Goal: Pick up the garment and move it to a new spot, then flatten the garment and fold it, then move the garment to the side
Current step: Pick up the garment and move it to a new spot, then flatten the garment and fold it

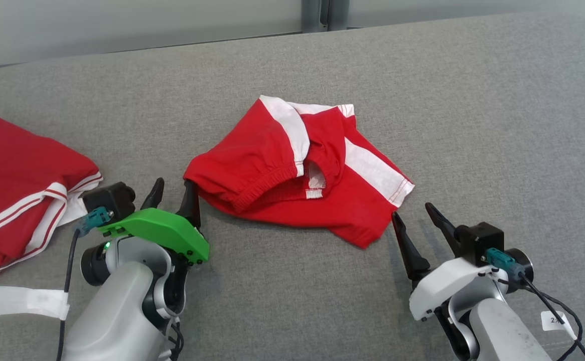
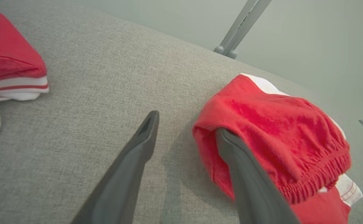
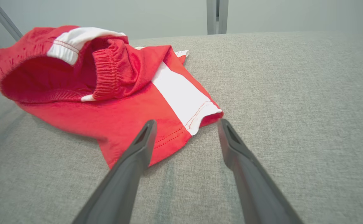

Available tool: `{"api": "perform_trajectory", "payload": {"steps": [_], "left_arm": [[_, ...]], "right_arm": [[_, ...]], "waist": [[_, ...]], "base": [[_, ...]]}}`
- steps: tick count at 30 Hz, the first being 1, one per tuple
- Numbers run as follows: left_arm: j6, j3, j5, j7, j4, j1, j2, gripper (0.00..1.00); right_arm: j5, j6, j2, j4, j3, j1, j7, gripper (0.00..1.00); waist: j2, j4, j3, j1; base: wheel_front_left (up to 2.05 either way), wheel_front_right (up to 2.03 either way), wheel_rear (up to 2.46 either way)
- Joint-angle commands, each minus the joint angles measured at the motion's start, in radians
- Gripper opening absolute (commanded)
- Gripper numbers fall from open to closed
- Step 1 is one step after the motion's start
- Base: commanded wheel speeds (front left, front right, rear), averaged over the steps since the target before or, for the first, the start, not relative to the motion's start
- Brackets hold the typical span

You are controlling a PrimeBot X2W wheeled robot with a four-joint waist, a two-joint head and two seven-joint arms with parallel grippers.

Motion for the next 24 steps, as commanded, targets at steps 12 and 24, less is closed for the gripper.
{"api": "perform_trajectory", "payload": {"steps": [12, 24], "left_arm": [[0.025, 0.005, 0.051, -0.057, -0.045, 0.042, 0.070, 1.00], [0.047, -0.169, 0.189, 0.056, -0.232, 0.002, 0.088, 1.00]], "right_arm": [[-0.006, 0.000, -0.002, -0.022, -0.020, 0.037, 0.012, 1.00], [0.009, 0.000, -0.002, -0.030, -0.035, 0.041, 0.004, 1.00]], "waist": [[0.0000, 0.011, -0.028, 0.0000], [0.0000, -0.062, -0.010, 0.0000]], "base": [[0.00, 0.00, 0.00], [0.00, 0.00, 0.00]]}}
